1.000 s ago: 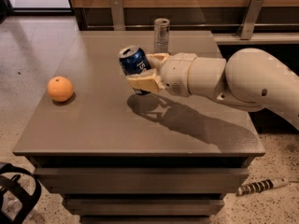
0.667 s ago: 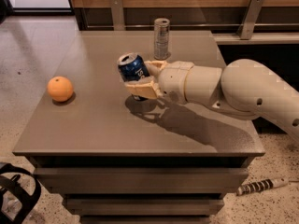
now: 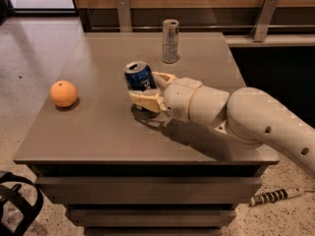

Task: Place pepsi can upright

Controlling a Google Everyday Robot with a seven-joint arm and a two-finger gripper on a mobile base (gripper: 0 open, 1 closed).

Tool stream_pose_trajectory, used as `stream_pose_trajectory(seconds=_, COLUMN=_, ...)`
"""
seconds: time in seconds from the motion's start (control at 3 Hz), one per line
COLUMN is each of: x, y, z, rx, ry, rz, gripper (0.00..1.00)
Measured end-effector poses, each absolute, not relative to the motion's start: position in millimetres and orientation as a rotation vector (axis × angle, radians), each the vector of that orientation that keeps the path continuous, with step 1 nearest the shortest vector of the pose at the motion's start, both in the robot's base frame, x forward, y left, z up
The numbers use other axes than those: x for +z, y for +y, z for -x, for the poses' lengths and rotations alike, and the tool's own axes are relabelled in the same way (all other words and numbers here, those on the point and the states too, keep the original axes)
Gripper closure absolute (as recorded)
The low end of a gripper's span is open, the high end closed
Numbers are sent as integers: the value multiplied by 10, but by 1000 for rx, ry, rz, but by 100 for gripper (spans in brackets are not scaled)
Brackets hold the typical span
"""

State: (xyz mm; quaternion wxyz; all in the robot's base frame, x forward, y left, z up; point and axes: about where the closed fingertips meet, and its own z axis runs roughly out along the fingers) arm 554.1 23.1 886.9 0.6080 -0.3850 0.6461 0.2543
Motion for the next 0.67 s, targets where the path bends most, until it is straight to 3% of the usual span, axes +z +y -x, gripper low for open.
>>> stream_pose_trajectory(seconds=0.67, x=8919, y=271, z=-5597, rx=611, ry=1381, rz=786, gripper=100)
